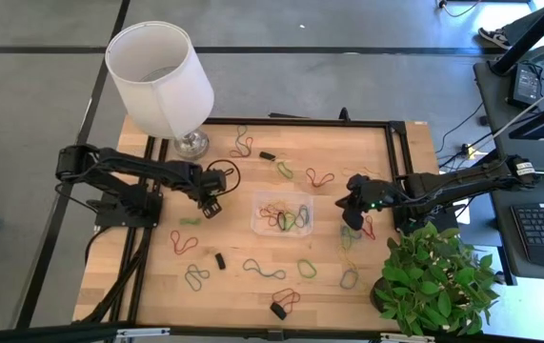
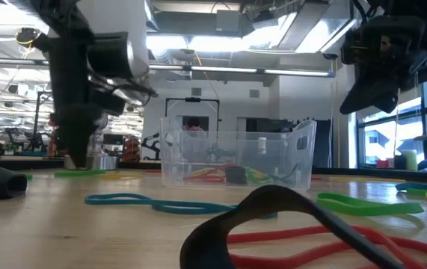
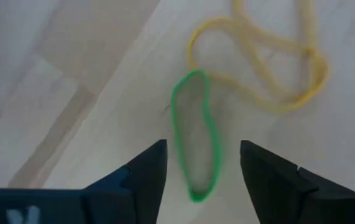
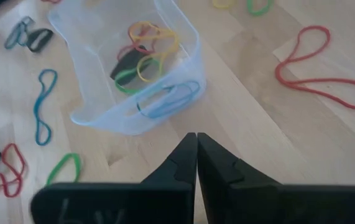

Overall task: Pick and place rubber bands into bin
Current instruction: Put the green rubber band into the transparent bin

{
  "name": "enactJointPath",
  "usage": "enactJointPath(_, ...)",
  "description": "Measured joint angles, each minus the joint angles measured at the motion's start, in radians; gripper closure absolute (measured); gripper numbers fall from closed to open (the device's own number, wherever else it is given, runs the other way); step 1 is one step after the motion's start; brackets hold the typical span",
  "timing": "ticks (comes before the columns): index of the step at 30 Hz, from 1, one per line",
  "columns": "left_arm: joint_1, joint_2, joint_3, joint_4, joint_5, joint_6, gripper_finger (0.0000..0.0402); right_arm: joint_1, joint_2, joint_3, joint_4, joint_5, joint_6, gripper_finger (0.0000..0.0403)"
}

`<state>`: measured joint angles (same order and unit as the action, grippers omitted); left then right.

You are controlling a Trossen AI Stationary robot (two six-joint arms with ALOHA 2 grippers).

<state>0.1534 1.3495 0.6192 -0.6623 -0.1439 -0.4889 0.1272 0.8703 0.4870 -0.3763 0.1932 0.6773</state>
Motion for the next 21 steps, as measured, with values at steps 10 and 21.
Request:
enactJointPath(10, 0.000, -0.005, -0.089, 0.125, -0.005, 0.001, 0.0256, 0.000, 0.000, 0.000, 0.024, 0.000, -0.002, 0.0386)
enactJointPath(21, -0.031, 0.001, -0.027, 0.005, 0.039, -0.092, 0.0398, 0.000, 0.000, 0.000, 0.025, 0.000, -0.003, 0.0386)
